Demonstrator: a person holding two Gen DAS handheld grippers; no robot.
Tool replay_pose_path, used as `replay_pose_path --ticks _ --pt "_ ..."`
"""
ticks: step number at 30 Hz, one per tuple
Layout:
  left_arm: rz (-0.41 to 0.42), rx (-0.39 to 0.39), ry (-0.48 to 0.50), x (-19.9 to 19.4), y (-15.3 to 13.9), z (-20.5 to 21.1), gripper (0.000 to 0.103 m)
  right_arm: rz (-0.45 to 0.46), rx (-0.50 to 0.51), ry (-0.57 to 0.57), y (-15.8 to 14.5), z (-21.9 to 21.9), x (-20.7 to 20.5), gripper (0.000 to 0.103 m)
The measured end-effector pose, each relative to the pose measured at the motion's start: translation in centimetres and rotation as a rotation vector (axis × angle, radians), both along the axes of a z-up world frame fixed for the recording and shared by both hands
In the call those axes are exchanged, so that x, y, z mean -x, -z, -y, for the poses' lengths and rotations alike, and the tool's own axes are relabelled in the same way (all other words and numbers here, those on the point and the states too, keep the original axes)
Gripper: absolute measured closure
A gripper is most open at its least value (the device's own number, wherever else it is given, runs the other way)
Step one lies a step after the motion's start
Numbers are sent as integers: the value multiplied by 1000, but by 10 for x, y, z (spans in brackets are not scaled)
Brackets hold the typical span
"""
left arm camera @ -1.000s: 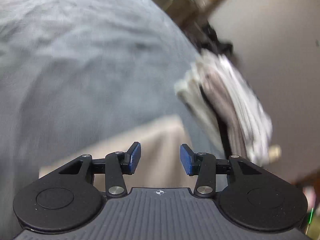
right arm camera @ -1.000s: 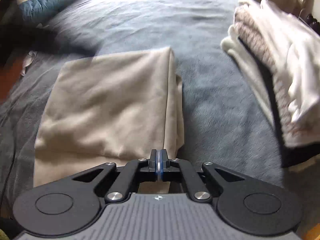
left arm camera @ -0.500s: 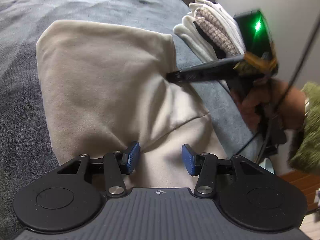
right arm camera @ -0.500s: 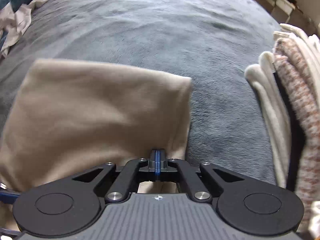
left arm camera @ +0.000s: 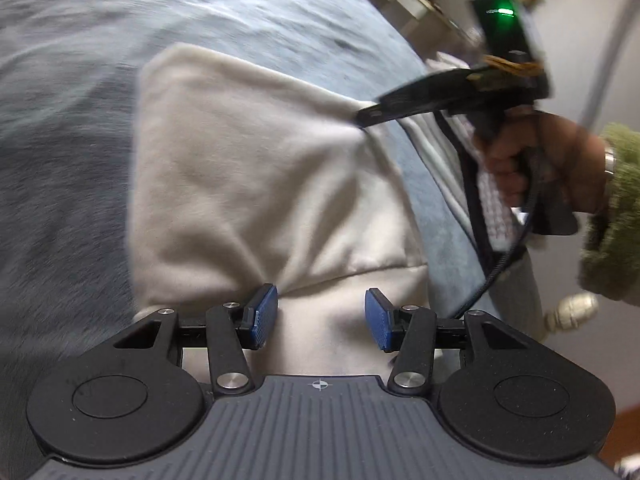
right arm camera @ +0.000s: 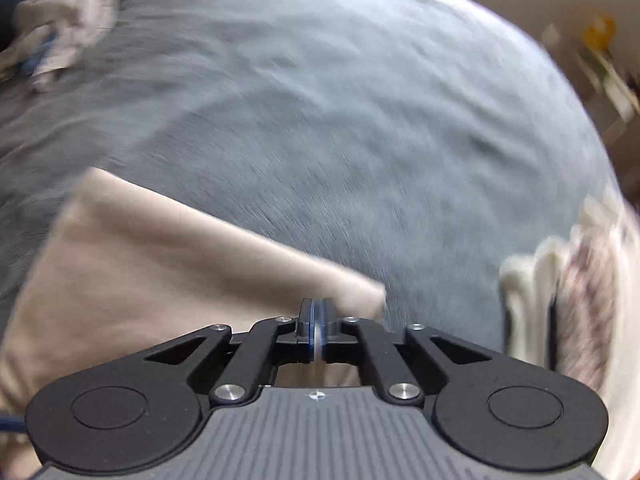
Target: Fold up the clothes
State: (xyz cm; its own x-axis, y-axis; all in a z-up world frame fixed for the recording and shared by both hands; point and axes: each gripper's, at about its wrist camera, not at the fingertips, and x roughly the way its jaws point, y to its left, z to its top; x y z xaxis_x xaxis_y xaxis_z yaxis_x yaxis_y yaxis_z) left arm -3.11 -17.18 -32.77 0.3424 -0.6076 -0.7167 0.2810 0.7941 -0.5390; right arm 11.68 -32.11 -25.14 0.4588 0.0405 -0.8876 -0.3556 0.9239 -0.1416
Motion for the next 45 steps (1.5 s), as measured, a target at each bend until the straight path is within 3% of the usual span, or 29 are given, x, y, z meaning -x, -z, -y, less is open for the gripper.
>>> replay_pose_path --ticks 3,7,10,14,18,24,28,31,34,36,38,40,41,45 --pt "18 5 -133 12 -14 -22 53 12 -102 -180 -24 -23 -4 98" --pt "-41 7 -311 10 -5 -55 49 -10 -143 -399 -21 -72 -17 98" --pt "-102 -17 -339 11 14 -56 49 -31 -155 -505 -9 -107 -21 100" --pt "-100 -117 -344 20 23 -44 49 -48 -98 -523 27 -131 -32 103" --pt "-161 -40 -416 18 33 -54 49 -94 -93 -469 47 -129 -41 103" --pt "-200 -22 -415 20 35 -56 48 -103 -101 -447 4 -133 -45 101" --pt "-218 -12 -425 16 39 -59 47 -176 -49 -431 42 -134 -56 101" --pt "-213 -19 -428 17 40 -57 47 -226 -113 -348 49 -122 -69 103" --pt "-209 -29 -423 20 41 -55 47 -297 -245 -202 26 -103 -92 100" --pt "-197 -38 -414 22 42 -54 47 -410 -348 -65 29 -87 -120 93" --pt "-194 -35 -407 23 44 -53 46 -546 -466 84 41 -71 -148 78" --pt "-198 -26 -405 24 46 -54 46 -687 -545 150 57 -69 -170 68" --pt "-201 -21 -404 25 46 -55 45 -737 -523 141 63 -75 -178 62" --pt "-209 -19 -384 24 48 -59 45 -899 -349 30 87 -112 -196 56"
